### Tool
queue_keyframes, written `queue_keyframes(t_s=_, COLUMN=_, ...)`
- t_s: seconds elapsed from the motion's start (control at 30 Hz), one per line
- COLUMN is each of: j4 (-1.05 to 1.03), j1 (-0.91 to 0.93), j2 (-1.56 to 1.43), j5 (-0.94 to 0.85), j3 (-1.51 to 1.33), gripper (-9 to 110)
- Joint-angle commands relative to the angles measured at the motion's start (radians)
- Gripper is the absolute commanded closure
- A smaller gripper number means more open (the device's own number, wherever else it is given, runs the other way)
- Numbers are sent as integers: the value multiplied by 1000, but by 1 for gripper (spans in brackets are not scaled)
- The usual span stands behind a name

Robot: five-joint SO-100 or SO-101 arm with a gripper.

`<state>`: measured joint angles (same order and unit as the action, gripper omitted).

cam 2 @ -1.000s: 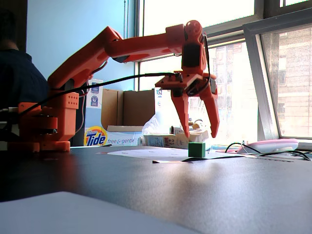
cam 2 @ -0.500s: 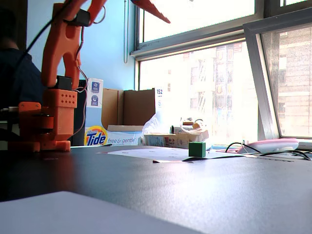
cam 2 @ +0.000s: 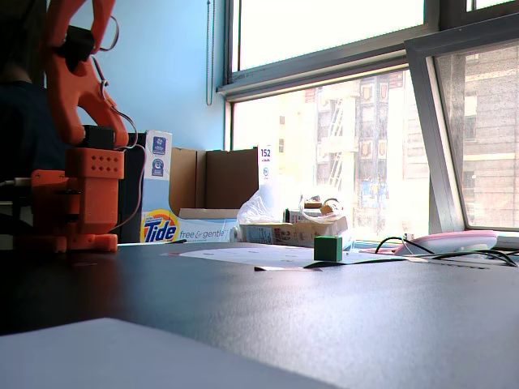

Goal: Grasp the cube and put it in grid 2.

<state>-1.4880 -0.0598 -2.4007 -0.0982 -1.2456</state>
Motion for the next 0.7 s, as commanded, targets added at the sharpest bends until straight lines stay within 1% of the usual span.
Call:
queue_keyframes(t_s=0.0, j4=35, j1=-17, j2=-282, j5=-9, j3=-298, gripper=76)
queue_keyframes(t_s=0.2, j4=112, j1=29, j2=-595, j5=-23, j3=-750, gripper=76)
queue_keyframes(t_s=0.33, j4=216, j1=58, j2=-750, j5=-23, j3=-1008, gripper=76)
queue_keyframes(t_s=0.53, j4=368, j1=97, j2=-854, j5=-17, j3=-1273, gripper=77)
queue_keyframes(t_s=0.67, j4=449, j1=109, j2=-864, j5=-5, j3=-1477, gripper=77)
